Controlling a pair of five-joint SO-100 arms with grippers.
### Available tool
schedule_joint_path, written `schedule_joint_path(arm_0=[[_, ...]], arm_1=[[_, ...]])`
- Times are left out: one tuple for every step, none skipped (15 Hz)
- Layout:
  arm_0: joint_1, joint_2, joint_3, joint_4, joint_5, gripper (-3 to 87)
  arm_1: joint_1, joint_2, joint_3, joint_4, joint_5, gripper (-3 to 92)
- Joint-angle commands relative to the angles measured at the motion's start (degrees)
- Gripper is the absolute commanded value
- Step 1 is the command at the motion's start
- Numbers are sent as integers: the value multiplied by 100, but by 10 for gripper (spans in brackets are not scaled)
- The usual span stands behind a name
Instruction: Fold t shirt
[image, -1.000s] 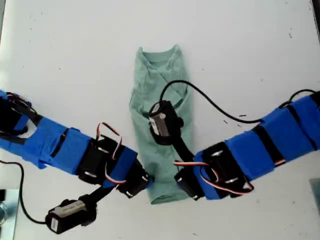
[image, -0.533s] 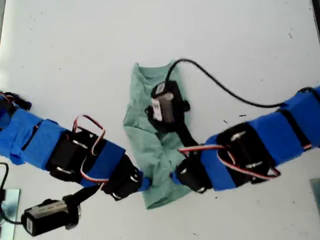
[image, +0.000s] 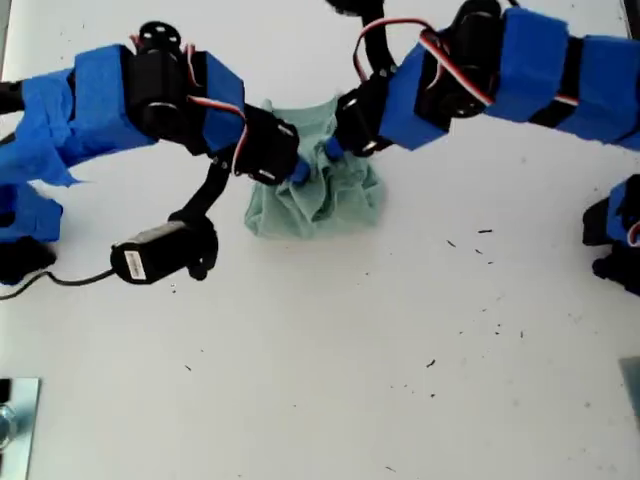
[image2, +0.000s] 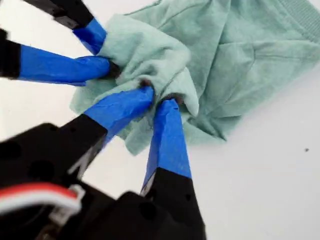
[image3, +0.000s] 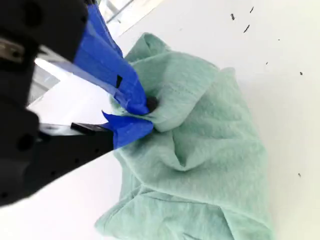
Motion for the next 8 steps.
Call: schedule_joint_path(arm_0=[[-396,905,123,79,-105,225],[-686,1336,475,70,-316,249],[-1063,1934,1116,-211,-457,259],[-1512,2663,2145,-809,-527,260],[-1986,3401,3234,-1459,-571,256],[-2399,3973,4104,-1837,-571,252],[-2637,4438,4869,-2109,-466,248],[-2769,4896,5616,-2320,-413,242]], arm_1=[[659,396,35,-202,44,263],[1063,466,105,-202,70,227],[1582,606,255,-589,-26,195],[2162,615,237,-853,-53,178],[2760,615,343,-888,202,174],[3234,615,483,-888,158,173],[3560,615,527,-562,-123,173],[3771,642,642,-79,-378,172]])
